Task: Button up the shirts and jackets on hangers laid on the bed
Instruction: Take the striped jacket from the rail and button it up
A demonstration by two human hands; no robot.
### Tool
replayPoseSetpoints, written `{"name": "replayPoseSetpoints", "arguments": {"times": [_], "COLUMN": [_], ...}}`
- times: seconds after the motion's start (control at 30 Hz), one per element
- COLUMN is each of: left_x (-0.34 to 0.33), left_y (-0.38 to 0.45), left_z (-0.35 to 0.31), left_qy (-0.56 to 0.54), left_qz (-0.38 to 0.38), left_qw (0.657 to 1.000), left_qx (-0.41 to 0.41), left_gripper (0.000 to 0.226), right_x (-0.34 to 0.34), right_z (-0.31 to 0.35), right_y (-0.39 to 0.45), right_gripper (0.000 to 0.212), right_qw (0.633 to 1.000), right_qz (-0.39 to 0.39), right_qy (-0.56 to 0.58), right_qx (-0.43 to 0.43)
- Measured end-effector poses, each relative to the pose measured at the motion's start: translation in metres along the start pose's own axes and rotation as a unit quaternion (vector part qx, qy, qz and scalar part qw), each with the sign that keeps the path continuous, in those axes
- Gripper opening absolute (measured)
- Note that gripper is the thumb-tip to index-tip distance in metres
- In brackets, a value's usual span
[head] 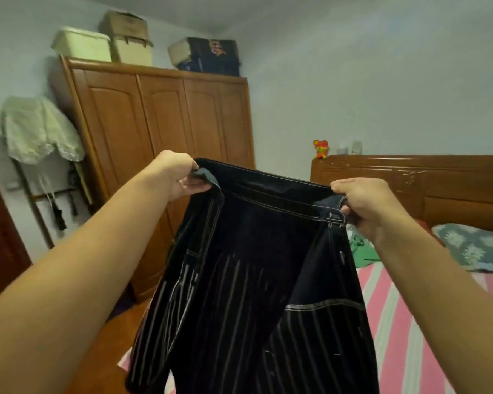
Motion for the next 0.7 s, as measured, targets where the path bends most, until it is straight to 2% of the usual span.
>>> {"name": "replayPoseSetpoints", "arguments": {"times": [0.13, 0.23, 0.3, 0.33, 0.4, 0.43, 0.53, 0.6, 0.63, 0.67, 0.7], "left_x": [-0.079, -0.16, -0.214, -0.24, -0.27, -0.277, -0.271, -0.263, -0.261, -0.26, -0.261], "left_y": [0.08, 0.158, 0.204, 0.224, 0.236, 0.232, 0.208, 0.201, 0.202, 0.206, 0.212], "left_z": [0.078, 0.18, 0.269, 0.323, 0.436, 0.486, 0.6, 0.651, 0.67, 0.686, 0.701], "left_qy": [0.024, 0.033, 0.063, 0.109, 0.239, 0.292, 0.411, 0.456, 0.478, 0.502, 0.529], "left_qz": [0.069, 0.119, 0.168, 0.214, 0.315, 0.362, 0.44, 0.47, 0.474, 0.469, 0.456], "left_qw": [0.994, 0.987, 0.977, 0.962, 0.903, 0.864, 0.751, 0.691, 0.672, 0.663, 0.66], "left_qx": [0.076, 0.102, 0.114, 0.129, 0.169, 0.195, 0.271, 0.306, 0.309, 0.297, 0.276], "left_gripper": [0.018, 0.02, 0.014, 0.028, 0.061, 0.066, 0.067, 0.072, 0.072, 0.072, 0.071], "right_x": [0.021, 0.029, 0.037, 0.044, 0.065, 0.08, 0.132, 0.16, 0.169, 0.177, 0.186], "right_z": [-0.104, -0.217, -0.311, -0.362, -0.457, -0.5, -0.58, -0.611, -0.622, -0.637, -0.645], "right_y": [0.048, 0.088, 0.101, 0.099, 0.068, 0.042, -0.053, -0.108, -0.126, -0.138, -0.14], "right_gripper": [0.021, 0.026, 0.034, 0.045, 0.066, 0.067, 0.049, 0.039, 0.035, 0.03, 0.025], "right_qw": [0.993, 0.978, 0.966, 0.955, 0.902, 0.862, 0.769, 0.717, 0.694, 0.68, 0.693], "right_qz": [-0.083, -0.147, -0.141, -0.118, -0.062, -0.039, -0.078, -0.035, -0.025, -0.081, -0.133], "right_qy": [-0.053, -0.093, -0.128, -0.147, -0.23, -0.271, -0.346, -0.335, -0.332, -0.276, -0.272], "right_qx": [-0.058, -0.112, -0.177, -0.231, -0.361, -0.426, -0.532, -0.61, -0.638, -0.674, -0.654]}}
Point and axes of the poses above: each hand's wrist, its own y-axis towards the middle knuckle, its own x-axis out of the back of the hand, z = x × y, the point moved 2 cm from there along y, towards the middle knuckle, and after that the axes turned 7 degrees about x, right-handed, at the moved point
